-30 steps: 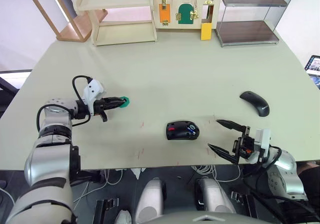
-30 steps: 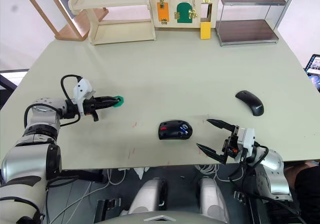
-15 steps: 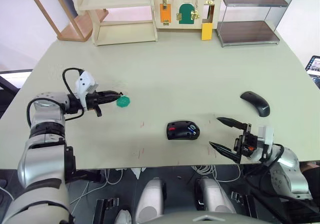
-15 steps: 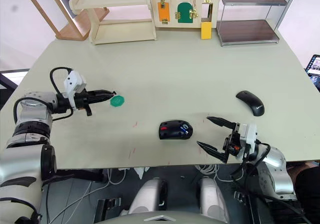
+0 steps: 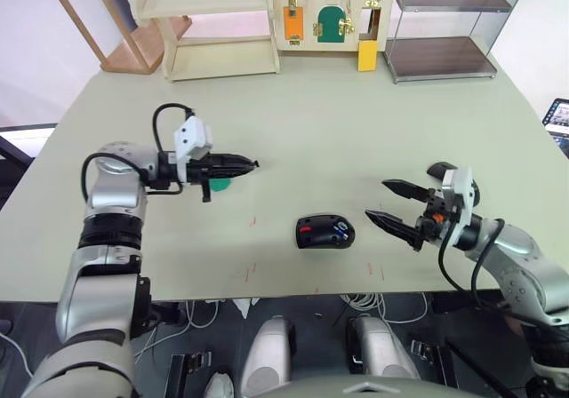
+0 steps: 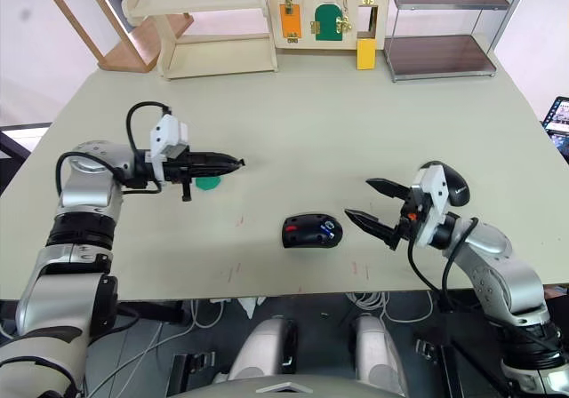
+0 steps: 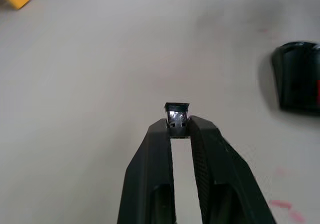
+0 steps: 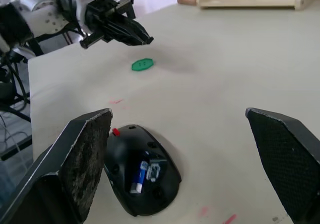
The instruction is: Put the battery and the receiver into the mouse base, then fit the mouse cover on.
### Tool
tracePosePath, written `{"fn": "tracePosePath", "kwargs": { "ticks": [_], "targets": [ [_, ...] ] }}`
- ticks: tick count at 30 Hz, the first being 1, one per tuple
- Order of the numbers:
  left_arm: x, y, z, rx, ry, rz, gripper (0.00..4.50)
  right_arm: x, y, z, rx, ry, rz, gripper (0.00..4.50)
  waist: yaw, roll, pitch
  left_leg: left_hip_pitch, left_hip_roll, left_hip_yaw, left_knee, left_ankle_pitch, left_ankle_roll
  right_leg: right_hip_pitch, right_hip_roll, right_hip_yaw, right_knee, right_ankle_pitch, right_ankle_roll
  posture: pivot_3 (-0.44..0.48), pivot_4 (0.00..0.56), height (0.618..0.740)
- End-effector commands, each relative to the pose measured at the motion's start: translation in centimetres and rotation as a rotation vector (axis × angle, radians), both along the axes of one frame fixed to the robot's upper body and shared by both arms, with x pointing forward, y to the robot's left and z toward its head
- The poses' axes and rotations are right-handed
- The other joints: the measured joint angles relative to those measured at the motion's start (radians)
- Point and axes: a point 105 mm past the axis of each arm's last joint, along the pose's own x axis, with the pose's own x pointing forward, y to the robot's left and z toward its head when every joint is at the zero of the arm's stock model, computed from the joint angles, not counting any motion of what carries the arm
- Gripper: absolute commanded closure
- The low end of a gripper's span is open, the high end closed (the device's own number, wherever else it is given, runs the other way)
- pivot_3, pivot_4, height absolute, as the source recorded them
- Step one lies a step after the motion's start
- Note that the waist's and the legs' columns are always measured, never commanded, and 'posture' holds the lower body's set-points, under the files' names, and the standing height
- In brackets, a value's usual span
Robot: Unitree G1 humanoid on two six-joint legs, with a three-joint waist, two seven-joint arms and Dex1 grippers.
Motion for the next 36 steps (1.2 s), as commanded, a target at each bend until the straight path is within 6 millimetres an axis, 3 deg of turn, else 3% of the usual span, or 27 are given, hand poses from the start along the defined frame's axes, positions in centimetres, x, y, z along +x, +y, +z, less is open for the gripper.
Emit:
{"fn": "tracePosePath", "kwargs": {
  "ticks": [1, 7, 17, 26, 36],
  "targets": [
    [-1.0, -2.0, 1.4, 0.004, -0.025, -0.101, 4.46, -0.1, 0.9, 2.3, 0.027, 0.003, 0.038, 0.00, -0.001, 0.000, 0.000, 0.000, 0.000, 0.000, 0.000, 0.000, 0.000, 0.000, 0.000, 0.000, 0.000, 0.000, 0.000, 0.000, 0.150, 0.740],
    [-2.5, -4.6, 2.1, 0.047, -0.039, -0.249, 4.46, 0.8, 2.1, 3.3, -0.050, 0.163, 0.066, 0.00, -0.002, 0.000, 0.000, -0.001, 0.000, 0.000, 0.000, 0.000, 0.000, 0.000, 0.000, 0.000, 0.000, 0.000, 0.000, 0.000, 0.150, 0.740],
    [-4.4, -8.3, 2.6, 0.084, -0.044, -0.418, 4.46, 0.4, 4.5, 3.7, 0.029, 0.462, 0.148, 0.00, -0.003, 0.000, 0.000, -0.003, 0.000, -0.002, 0.001, 0.000, 0.000, -0.001, 0.000, -0.001, -0.002, 0.000, 0.000, 0.000, 0.150, 0.740],
    [-4.1, -9.5, 2.7, 0.097, -0.051, -0.467, 4.46, -0.6, 6.6, 4.5, 0.049, 0.555, 0.263, 0.00, -0.003, 0.000, 0.000, -0.004, 0.000, -0.002, 0.001, 0.000, 0.000, -0.002, 0.000, -0.001, -0.002, 0.000, 0.000, 0.000, 0.150, 0.740],
    [-4.2, -10.0, 2.1, 0.100, -0.049, -0.498, 4.46, -0.6, 7.2, 4.6, 0.050, 0.582, 0.256, 0.00, -0.004, 0.000, 0.000, -0.016, 0.000, -0.004, 0.005, 0.000, 0.000, -0.013, 0.001, -0.002, 0.001, 0.001, 0.000, 0.000, 0.150, 0.740]
  ]
}}
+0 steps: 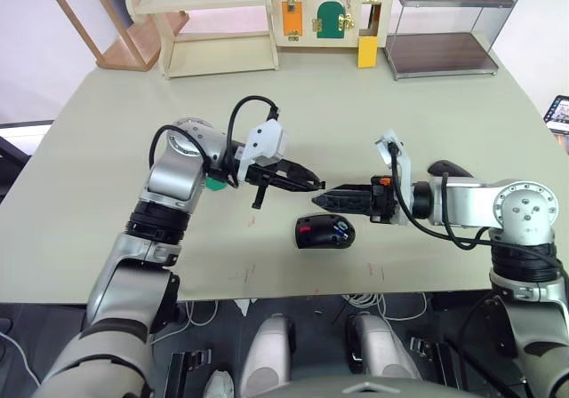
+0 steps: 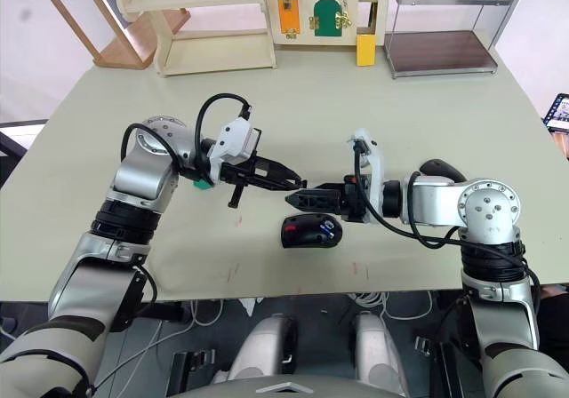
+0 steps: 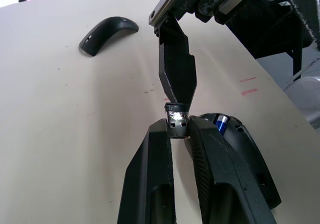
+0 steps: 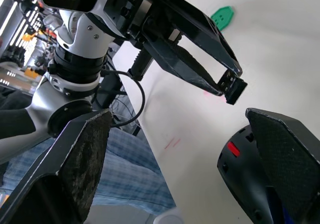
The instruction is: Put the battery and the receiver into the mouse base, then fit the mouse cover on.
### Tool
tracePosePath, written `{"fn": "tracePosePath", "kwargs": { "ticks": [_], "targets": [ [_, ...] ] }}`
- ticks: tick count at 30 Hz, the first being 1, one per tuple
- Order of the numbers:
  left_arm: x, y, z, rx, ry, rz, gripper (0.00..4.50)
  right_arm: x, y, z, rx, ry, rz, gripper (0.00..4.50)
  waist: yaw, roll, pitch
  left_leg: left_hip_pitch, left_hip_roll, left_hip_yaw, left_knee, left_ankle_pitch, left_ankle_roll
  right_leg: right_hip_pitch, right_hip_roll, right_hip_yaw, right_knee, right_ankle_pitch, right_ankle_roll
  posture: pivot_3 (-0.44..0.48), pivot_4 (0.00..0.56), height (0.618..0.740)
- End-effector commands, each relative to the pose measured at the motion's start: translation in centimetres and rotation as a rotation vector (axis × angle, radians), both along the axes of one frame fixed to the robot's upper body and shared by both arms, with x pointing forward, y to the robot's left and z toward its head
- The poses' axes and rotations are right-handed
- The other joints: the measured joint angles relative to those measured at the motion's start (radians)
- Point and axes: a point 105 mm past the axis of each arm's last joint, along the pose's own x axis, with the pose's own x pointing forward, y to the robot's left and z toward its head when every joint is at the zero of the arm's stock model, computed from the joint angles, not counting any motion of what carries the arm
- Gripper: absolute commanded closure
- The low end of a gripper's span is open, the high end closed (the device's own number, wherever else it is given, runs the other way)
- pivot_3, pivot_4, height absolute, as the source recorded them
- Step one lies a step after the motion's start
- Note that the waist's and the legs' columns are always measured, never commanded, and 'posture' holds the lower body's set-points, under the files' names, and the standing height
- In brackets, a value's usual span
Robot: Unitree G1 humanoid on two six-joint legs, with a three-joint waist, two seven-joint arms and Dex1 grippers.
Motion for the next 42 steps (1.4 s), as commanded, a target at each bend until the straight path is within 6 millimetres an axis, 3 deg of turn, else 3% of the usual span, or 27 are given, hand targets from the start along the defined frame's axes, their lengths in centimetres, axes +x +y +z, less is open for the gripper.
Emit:
{"fn": "tracePosePath", "kwargs": {
  "ticks": [1, 26, 28, 29, 30, 31, 42],
  "targets": [
    [-0.65, -0.29, 0.33, 0.006, -0.021, -0.067, 4.46, -0.27, 0.42, 1.37, 0.033, -0.028, 0.019, 0.00, 0.000, 0.000, 0.000, 0.000, 0.000, 0.000, 0.000, 0.000, 0.000, 0.000, 0.000, 0.000, 0.000, 0.000, 0.000, 0.000, 0.150, 0.740],
    [-0.85, -0.21, -0.20, 0.009, -0.042, -0.123, 4.46, -0.41, 0.73, 1.65, 0.055, -0.003, -0.007, 0.00, -0.001, 0.000, 0.000, 0.000, 0.000, 0.000, 0.000, 0.000, 0.000, 0.000, 0.000, 0.000, 0.000, 0.000, 0.000, 0.000, 0.150, 0.740],
    [-0.82, -0.21, -0.22, 0.009, -0.044, -0.124, 4.50, -0.43, 0.75, 1.66, 0.056, -0.001, -0.007, 1.01, 0.000, 0.000, 0.000, 0.000, 0.000, 0.000, 0.000, 0.000, 0.000, 0.000, 0.000, 0.000, 0.000, 0.000, 0.000, 0.000, 0.150, 0.740],
    [-0.78, -0.22, -0.21, 0.008, -0.044, -0.123, 4.50, -0.45, 0.75, 1.61, 0.052, -0.001, -0.007, 1.01, 0.000, 0.000, 0.000, 0.000, 0.000, 0.000, 0.000, 0.000, 0.000, 0.000, 0.000, 0.000, 0.000, 0.000, 0.000, 0.000, 0.150, 0.740],
    [-0.75, -0.22, -0.19, 0.007, -0.046, -0.122, 4.50, -0.53, 0.74, 1.54, 0.046, -0.003, -0.003, 1.61, 0.000, 0.000, 0.000, 0.000, 0.000, 0.000, 0.000, 0.000, 0.000, 0.000, 0.000, 0.000, 0.000, 0.000, 0.000, 0.000, 0.150, 0.740],
    [-0.74, -0.23, -0.18, 0.006, -0.047, -0.123, 4.50, -0.59, 0.75, 1.49, 0.043, -0.003, 0.000, 1.73, 0.000, 0.000, 0.000, 0.000, 0.000, 0.000, 0.000, 0.000, 0.000, 0.000, 0.000, 0.000, 0.000, 0.000, 0.000, 0.000, 0.150, 0.740],
    [-0.48, -0.30, -0.11, 0.002, -0.056, -0.118, 4.50, -0.47, 0.73, 1.46, 0.038, -0.003, -0.005, 1.73, 0.000, 0.000, 0.000, 0.000, 0.000, 0.000, 0.000, 0.000, 0.000, 0.000, 0.000, 0.000, 0.000, 0.000, 0.000, 0.000, 0.150, 0.740]
  ]
}}
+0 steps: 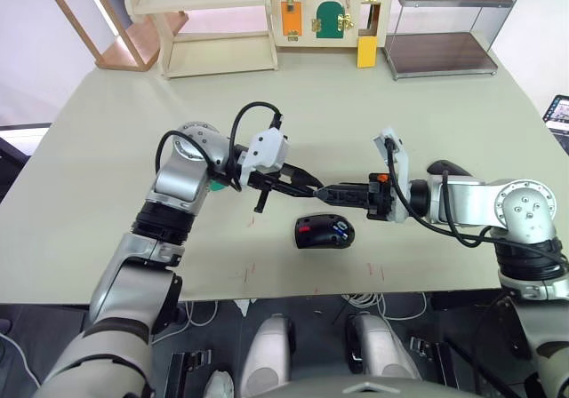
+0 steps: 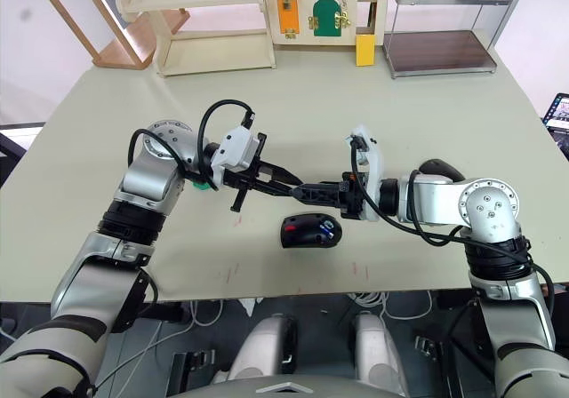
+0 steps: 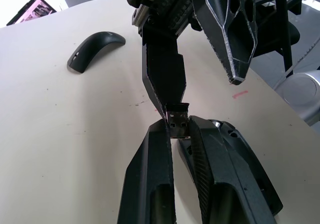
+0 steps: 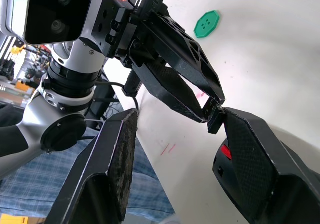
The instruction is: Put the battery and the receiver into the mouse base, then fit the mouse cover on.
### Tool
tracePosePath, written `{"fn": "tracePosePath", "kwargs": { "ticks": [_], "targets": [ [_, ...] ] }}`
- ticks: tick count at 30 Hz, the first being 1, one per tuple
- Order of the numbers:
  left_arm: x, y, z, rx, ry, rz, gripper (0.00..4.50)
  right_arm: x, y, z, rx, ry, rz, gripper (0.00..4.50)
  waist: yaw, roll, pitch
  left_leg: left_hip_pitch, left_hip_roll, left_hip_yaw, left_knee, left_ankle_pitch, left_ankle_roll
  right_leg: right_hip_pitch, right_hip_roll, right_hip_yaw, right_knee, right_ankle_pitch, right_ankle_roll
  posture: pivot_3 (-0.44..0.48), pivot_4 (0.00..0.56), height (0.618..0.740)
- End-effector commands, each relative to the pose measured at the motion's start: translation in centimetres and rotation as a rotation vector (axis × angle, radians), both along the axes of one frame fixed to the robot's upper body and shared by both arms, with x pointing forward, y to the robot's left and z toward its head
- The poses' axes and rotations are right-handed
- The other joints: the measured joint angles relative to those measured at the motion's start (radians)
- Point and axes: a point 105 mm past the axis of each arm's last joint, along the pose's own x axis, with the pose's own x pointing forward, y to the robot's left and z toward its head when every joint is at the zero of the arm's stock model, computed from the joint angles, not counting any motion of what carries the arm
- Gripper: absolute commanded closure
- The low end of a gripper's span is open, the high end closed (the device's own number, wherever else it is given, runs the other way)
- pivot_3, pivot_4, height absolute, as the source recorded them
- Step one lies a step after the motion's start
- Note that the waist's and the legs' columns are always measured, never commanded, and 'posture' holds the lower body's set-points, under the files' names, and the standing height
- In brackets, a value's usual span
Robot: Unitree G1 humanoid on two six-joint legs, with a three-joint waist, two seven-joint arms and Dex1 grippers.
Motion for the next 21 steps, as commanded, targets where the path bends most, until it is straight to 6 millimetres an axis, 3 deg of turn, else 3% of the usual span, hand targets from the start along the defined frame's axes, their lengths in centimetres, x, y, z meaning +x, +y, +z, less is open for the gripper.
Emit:
{"fn": "tracePosePath", "kwargs": {
  "ticks": [1, 6, 9, 10, 12, 13, 14, 15, 21],
  "targets": [
    [-0.08, -0.06, 0.40, 0.020, -0.018, -0.034, 4.50, -0.90, 0.53, 1.38, 0.049, -0.038, 0.054, 1.73, 0.000, 0.000, 0.000, 0.000, 0.000, 0.000, 0.000, 0.000, 0.000, 0.000, 0.000, 0.000, 0.000, 0.000, 0.000, 0.000, 0.150, 0.740],
    [0.13, -0.11, 0.38, 0.020, -0.023, -0.031, 4.50, -0.80, 0.50, 1.35, 0.045, -0.039, 0.051, 1.73, 0.000, 0.000, 0.000, 0.000, 0.000, 0.000, 0.000, 0.000, 0.000, 0.000, 0.000, 0.000, 0.000, 0.000, 0.000, 0.000, 0.150, 0.740],
    [0.21, -0.09, 0.35, 0.022, -0.025, -0.030, 4.50, -0.75, 0.46, 1.33, 0.043, -0.041, 0.049, 2.62, 0.000, 0.000, 0.000, 0.000, 0.000, 0.000, 0.000, 0.000, 0.000, 0.000, 0.000, 0.000, 0.000, 0.000, 0.000, 0.000, 0.150, 0.740],
    [0.19, -0.09, 0.32, 0.022, -0.025, -0.031, 4.50, -0.71, 0.45, 1.31, 0.042, -0.041, 0.046, 3.14, 0.000, 0.000, 0.000, 0.000, 0.000, 0.000, 0.000, 0.000, 0.000, 0.000, 0.000, 0.000, 0.000, 0.000, 0.000, 0.000, 0.150, 0.740],
    [0.15, -0.09, 0.27, 0.024, -0.027, -0.033, 4.50, -0.65, 0.44, 1.27, 0.040, -0.041, 0.043, 3.55, 0.000, 0.000, 0.000, 0.000, 0.000, 0.000, 0.000, 0.000, 0.000, 0.000, 0.000, 0.000, 0.000, 0.000, 0.000, 0.000, 0.150, 0.740],
    [0.14, -0.09, 0.27, 0.024, -0.027, -0.034, 4.50, -0.62, 0.45, 1.24, 0.038, -0.042, 0.041, 3.55, 0.000, 0.000, 0.000, 0.000, 0.000, 0.000, 0.000, 0.000, 0.000, 0.000, 0.000, 0.000, 0.000, 0.000, 0.000, 0.000, 0.150, 0.740],
    [0.13, -0.11, 0.28, 0.023, -0.027, -0.034, 4.50, -0.62, 0.46, 1.23, 0.038, -0.042, 0.041, 4.06, 0.000, 0.000, 0.000, 0.000, 0.000, 0.000, 0.000, 0.000, 0.000, 0.000, 0.000, 0.000, 0.000, 0.000, 0.000, 0.000, 0.150, 0.740],
    [0.14, -0.11, 0.29, 0.023, -0.027, -0.035, 4.50, -0.60, 0.47, 1.22, 0.038, -0.042, 0.040, 4.29, 0.000, 0.000, 0.000, 0.000, 0.000, 0.000, 0.000, 0.000, 0.000, 0.000, 0.000, 0.000, 0.000, 0.000, 0.000, 0.000, 0.150, 0.740],
    [0.23, -0.09, 0.36, 0.022, -0.035, -0.032, 4.50, -0.59, 0.50, 1.08, 0.033, -0.042, 0.037, 4.43, 0.000, 0.000, 0.000, 0.000, 0.000, 0.000, 0.000, 0.000, 0.000, 0.000, 0.000, 0.000, 0.000, 0.000, 0.000, 0.000, 0.150, 0.740]
  ]
}}
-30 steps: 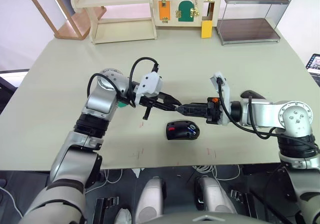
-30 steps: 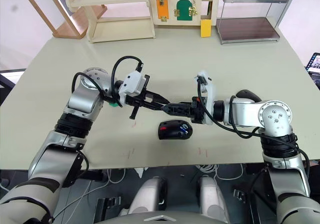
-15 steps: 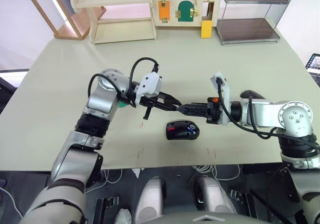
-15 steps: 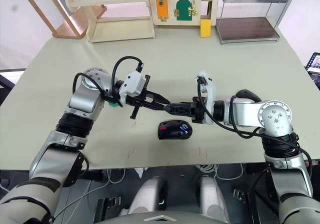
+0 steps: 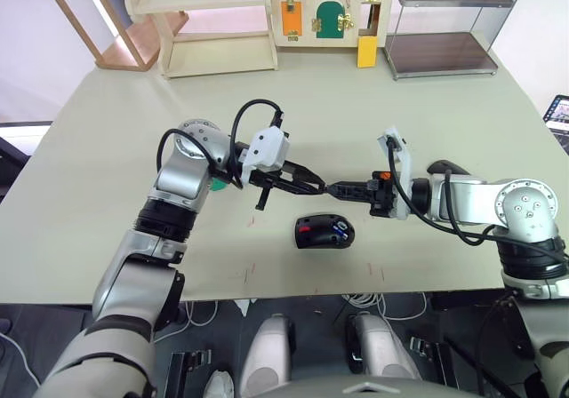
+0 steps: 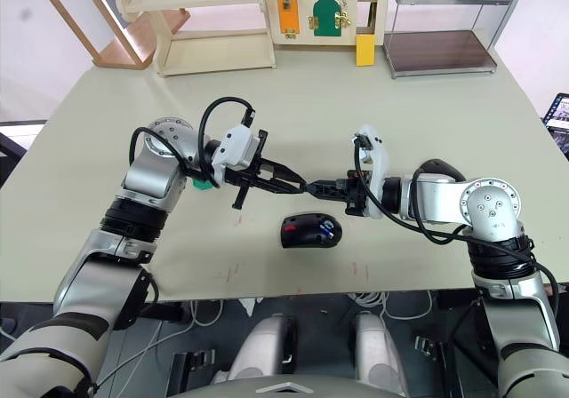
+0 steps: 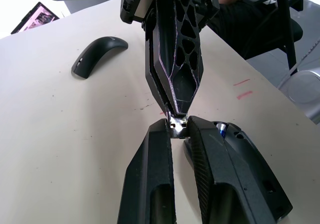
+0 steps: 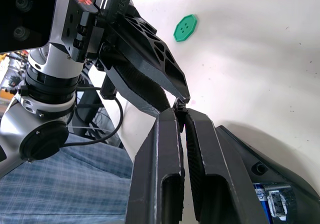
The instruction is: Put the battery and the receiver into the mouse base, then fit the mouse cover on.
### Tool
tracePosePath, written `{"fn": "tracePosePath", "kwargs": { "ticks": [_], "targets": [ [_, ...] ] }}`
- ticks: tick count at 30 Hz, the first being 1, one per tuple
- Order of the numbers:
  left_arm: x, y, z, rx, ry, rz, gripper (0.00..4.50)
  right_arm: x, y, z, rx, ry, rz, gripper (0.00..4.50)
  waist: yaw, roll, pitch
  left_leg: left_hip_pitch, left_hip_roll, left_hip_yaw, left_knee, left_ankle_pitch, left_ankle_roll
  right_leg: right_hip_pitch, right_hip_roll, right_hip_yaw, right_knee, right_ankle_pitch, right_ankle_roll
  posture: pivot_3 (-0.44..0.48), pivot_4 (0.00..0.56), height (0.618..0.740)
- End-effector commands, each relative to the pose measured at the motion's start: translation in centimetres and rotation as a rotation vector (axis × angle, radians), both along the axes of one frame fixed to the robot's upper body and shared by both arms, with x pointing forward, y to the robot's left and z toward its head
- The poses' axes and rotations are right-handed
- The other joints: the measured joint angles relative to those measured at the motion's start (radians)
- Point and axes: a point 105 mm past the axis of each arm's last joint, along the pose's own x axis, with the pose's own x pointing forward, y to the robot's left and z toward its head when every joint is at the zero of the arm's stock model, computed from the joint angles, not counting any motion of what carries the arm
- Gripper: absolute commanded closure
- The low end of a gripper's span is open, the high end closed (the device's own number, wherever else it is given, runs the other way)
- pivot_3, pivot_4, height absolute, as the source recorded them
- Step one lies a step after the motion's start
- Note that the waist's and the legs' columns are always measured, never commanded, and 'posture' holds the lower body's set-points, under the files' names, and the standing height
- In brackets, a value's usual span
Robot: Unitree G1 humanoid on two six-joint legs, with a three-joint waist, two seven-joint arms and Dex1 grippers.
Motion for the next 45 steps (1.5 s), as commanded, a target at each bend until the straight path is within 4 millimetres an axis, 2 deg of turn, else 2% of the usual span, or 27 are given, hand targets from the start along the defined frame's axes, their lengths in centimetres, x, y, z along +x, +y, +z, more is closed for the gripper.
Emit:
{"fn": "tracePosePath", "kwargs": {
  "ticks": [1, 10, 13, 14, 15, 17, 18, 20, 21, 26, 34, 41, 45],
  "targets": [
    [0.0, 0.1, 0.1, 0.028, -0.003, -0.016, 4.50, -1.5, 1.2, 1.6, 0.061, -0.049, 0.093, 4.43, 0.000, 0.000, 0.000, 0.000, 0.000, 0.000, 0.000, 0.000, 0.000, 0.000, 0.000, 0.000, 0.000, 0.000, 0.000, 0.000, 0.150, 0.740],
    [0.3, 0.2, 0.4, 0.033, -0.002, -0.001, 4.50, -1.3, 1.0, 1.4, 0.063, -0.042, 0.077, 4.43, 0.000, 0.000, 0.000, 0.000, 0.000, 0.000, 0.000, 0.000, 0.000, 0.000, 0.000, 0.000, 0.000, 0.000, 0.000, 0.000, 0.150, 0.740],
    [0.3, 0.1, 0.4, 0.026, -0.003, 0.001, 2.94, -1.2, 1.0, 1.3, 0.067, -0.035, 0.065, 4.50, -0.001, 0.000, 0.000, 0.000, 0.000, 0.000, 0.000, 0.000, 0.000, 0.000, 0.000, 0.000, 0.000, 0.000, 0.000, 0.000, 0.150, 0.740],
    [0.4, 0.1, 0.4, 0.025, -0.007, 0.004, 2.79, -1.2, 0.9, 1.4, 0.070, -0.034, 0.062, 4.50, -0.001, 0.000, 0.000, 0.000, 0.000, 0.000, 0.000, 0.000, 0.000, 0.000, 0.000, 0.000, 0.000, 0.000, 0.000, 0.000, 0.150, 0.740],
    [0.5, 0.1, 0.4, 0.025, -0.010, 0.008, 2.47, -1.1, 0.9, 1.4, 0.071, -0.034, 0.058, 4.50, -0.001, 0.000, 0.000, 0.000, 0.000, 0.000, 0.000, 0.000, 0.000, 0.000, 0.000, 0.000, 0.000, 0.000, 0.000, 0.000, 0.150, 0.740],
    [0.5, 0.1, 0.4, 0.023, -0.013, 0.011, 1.53, -1.0, 0.7, 1.4, 0.073, -0.031, 0.049, 4.50, 0.000, 0.000, 0.000, 0.000, 0.000, 0.000, 0.000, 0.000, 0.000, 0.000, 0.000, 0.000, 0.000, 0.000, 0.000, 0.000, 0.150, 0.740],
    [0.5, 0.1, 0.5, 0.023, -0.013, 0.012, 1.28, -1.0, 0.7, 1.4, 0.073, -0.030, 0.046, 4.50, 0.000, 0.000, 0.000, 0.000, 0.000, 0.000, 0.000, 0.000, 0.000, 0.000, 0.000, 0.000, 0.000, 0.000, 0.000, 0.000, 0.150, 0.740],
    [0.5, 0.1, 0.5, 0.021, -0.012, 0.013, 0.28, -0.9, 0.5, 1.4, 0.072, -0.030, 0.039, 4.50, 0.000, 0.000, 0.000, 0.000, 0.000, 0.000, 0.000, 0.000, 0.000, 0.000, 0.000, 0.000, 0.000, 0.000, 0.000, 0.000, 0.150, 0.740],
    [0.5, 0.2, 0.5, 0.021, -0.012, 0.014, 0.13, -0.9, 0.4, 1.4, 0.072, -0.030, 0.037, 4.50, 0.000, 0.000, 0.000, 0.000, 0.000, 0.000, 0.000, 0.000, 0.000, 0.000, 0.000, 0.000, 0.000, 0.000, 0.000, 0.000, 0.150, 0.740],
    [0.1, 0.4, 0.2, 0.019, 0.015, 0.023, 0.13, -1.0, -0.1, 1.4, 0.066, -0.046, 0.020, 4.50, 0.000, 0.000, 0.000, 0.000, 0.000, 0.000, 0.000, 0.000, 0.000, 0.000, 0.000, 0.000, 0.000, 0.000, 0.000, 0.000, 0.150, 0.740],
    [-2.1, 0.7, -1.0, 0.000, 0.128, 0.041, 0.13, -1.5, -2.2, 1.3, -0.001, -0.183, -0.007, 4.50, 0.000, 0.000, 0.000, 0.000, 0.000, 0.000, 0.000, -0.001, 0.002, 0.000, 0.000, 0.001, -0.001, 0.000, 0.000, 0.000, 0.150, 0.740],
    [-3.2, 1.3, -2.3, -0.003, 0.200, 0.095, 0.13, -2.8, -4.3, 1.9, -0.039, -0.418, 0.002, 4.50, 0.002, 0.000, 0.000, -0.001, 0.000, 0.001, 0.000, -0.001, 0.002, -0.001, 0.000, 0.001, -0.002, -0.002, 0.003, 0.000, 0.150, 0.740],
    [-3.5, 1.5, -2.8, -0.009, 0.220, 0.127, 0.13, -3.7, -5.3, 0.9, -0.136, -0.560, 0.060, 4.50, 0.002, 0.000, 0.000, 0.000, 0.000, 0.001, 0.000, -0.001, 0.002, -0.001, 0.000, 0.001, -0.002, -0.003, 0.004, 0.000, 0.150, 0.740]
  ]
}}
